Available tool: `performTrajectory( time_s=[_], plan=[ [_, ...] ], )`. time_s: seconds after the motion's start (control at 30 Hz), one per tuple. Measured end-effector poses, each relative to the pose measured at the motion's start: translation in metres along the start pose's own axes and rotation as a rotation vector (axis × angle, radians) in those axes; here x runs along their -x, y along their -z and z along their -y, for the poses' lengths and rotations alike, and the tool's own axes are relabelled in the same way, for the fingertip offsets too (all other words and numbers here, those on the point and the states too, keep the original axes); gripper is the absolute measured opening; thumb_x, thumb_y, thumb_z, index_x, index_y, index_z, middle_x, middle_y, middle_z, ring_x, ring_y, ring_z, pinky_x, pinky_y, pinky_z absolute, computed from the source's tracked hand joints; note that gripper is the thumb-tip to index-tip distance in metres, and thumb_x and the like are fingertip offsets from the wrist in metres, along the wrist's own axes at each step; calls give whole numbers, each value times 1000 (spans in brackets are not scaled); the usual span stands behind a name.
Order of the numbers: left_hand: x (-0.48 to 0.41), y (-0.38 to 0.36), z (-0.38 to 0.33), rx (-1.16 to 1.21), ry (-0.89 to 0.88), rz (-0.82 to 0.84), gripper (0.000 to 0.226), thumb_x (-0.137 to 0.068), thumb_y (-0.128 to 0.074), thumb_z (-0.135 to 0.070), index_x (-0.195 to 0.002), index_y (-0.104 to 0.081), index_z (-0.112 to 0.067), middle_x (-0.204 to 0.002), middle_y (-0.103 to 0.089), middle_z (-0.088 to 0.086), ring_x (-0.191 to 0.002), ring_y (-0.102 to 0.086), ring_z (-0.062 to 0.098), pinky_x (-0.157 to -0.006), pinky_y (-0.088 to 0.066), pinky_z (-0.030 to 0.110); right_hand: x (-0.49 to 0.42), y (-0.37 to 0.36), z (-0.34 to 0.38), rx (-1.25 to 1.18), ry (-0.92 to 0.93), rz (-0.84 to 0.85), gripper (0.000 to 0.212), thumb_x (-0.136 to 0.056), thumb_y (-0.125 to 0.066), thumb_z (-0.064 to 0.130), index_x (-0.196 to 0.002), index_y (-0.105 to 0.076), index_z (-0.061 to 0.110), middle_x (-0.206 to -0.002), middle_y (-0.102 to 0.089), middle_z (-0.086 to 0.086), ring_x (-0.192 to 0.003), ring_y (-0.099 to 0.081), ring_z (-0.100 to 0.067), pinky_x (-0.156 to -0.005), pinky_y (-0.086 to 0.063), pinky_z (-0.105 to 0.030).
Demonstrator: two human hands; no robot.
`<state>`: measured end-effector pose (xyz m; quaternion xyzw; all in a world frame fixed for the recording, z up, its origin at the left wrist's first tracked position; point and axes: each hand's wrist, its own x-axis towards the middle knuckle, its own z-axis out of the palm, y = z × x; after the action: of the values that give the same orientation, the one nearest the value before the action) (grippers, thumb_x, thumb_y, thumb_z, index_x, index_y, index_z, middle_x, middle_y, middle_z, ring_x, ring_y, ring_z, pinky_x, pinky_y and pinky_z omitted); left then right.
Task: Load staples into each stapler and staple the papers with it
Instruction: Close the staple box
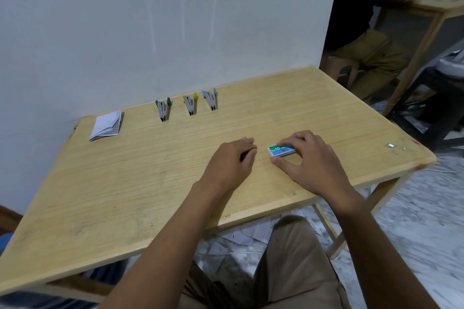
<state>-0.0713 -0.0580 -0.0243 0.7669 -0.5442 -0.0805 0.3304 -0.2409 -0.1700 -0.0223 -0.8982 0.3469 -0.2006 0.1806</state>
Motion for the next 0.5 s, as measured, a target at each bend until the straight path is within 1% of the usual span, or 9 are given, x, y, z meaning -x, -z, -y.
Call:
performTrajectory(
  time_s=[0.07,0.13,0.2,0.27,0.4,0.5],
  plan=[
    [7,2,2,24,-18,-8,27,-98,-57,-18,-119,-71,-12,-134,-63,5,-132,-51,10,-107,-37,18,-2,-1,5,-8,-27,0,45,-85,-61,61,-122,-59,35,-124,-50,9,-112,-47,-11,-93,-39,-33],
    [15,5,3,41,-28,-3,25,-98,-57,-16,-117,-72,-11,-133,-64,5,-130,-52,8,-104,-35,12,-4,-2,11,-31,-54,-7,41,-85,-64,55,-118,-60,31,-122,-54,6,-110,-48,-12,-94,-44,-36],
    [23,8,2,64,-32,5,25,-98,-57,-17,-117,-72,-11,-132,-64,4,-128,-52,5,-102,-34,7,-3,-4,17,-67,-87,-6,38,-85,-66,49,-116,-59,29,-121,-56,3,-109,-48,-14,-93,-48,-39],
    [33,12,1,87,-24,-2,26,-98,-58,-18,-119,-71,-11,-132,-64,1,-127,-51,1,-100,-32,3,2,-6,25,-64,-97,-6,38,-85,-66,46,-117,-58,28,-119,-54,2,-108,-47,-15,-92,-48,-39],
    [53,16,2,102,-24,-8,27,-98,-57,-21,-121,-70,-14,-132,-64,-3,-125,-51,-3,-100,-33,2,17,-13,41,-18,-85,-6,42,-87,-62,44,-124,-55,26,-120,-51,-1,-110,-45,-17,-94,-45,-36],
    [65,17,-1,101,-28,-17,27,-98,-57,-20,-121,-70,-12,-131,-65,-1,-123,-52,-1,-99,-33,1,27,-16,48,-7,-74,-21,44,-88,-61,45,-127,-55,25,-122,-50,-1,-113,-45,-18,-95,-42,-33]
  ],
)
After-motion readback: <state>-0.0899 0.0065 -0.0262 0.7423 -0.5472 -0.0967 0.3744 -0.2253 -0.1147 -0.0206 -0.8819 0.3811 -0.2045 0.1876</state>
